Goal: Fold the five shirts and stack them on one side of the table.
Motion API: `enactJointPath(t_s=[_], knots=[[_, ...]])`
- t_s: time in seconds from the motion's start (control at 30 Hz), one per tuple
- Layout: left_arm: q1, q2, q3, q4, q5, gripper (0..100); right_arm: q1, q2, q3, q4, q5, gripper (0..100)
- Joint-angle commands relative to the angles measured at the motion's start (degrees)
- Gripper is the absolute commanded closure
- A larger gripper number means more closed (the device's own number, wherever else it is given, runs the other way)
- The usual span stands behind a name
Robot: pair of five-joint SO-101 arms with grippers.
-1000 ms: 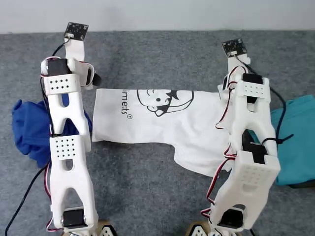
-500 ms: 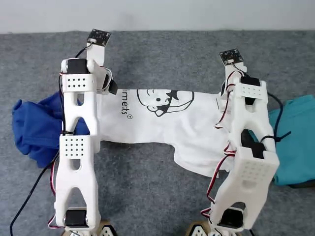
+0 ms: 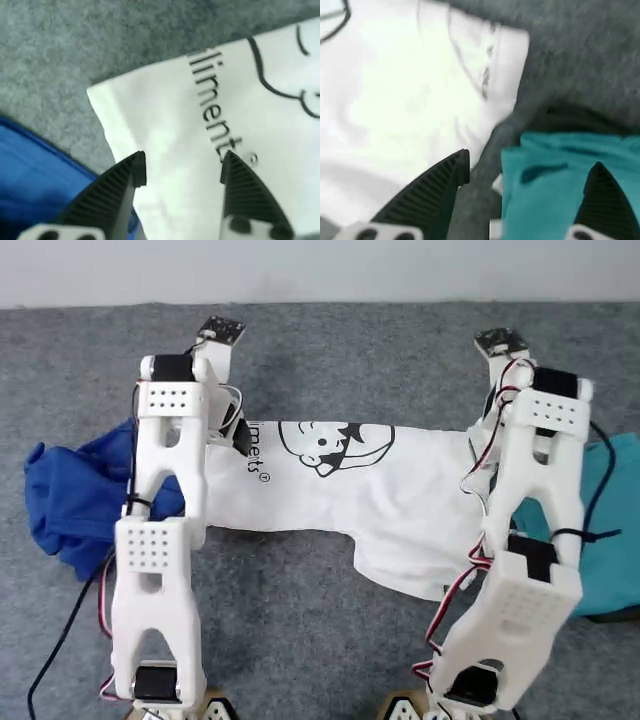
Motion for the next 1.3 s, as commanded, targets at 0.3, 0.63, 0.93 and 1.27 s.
enactJointPath(t_s=[0.3,0.63,0.93,1.27], knots=[[0.09,-45.27,54.02,0.88,-10.2,76,4.88,-19.38,13.98,9.45,0.97,63.4],[-5.63,-48.79,70.29,-16.26,-10.29,76,2.59,-41.1,51.25,-10.59,1.05,63.4],[-5.89,-43.78,70.2,-19.78,-10.37,76,2.51,-56.75,60.48,-12.18,1.14,63.4],[-5.54,-39.65,70.02,-25.93,-10.29,88,2.51,-59.74,61.54,-12.18,1.14,63.4]])
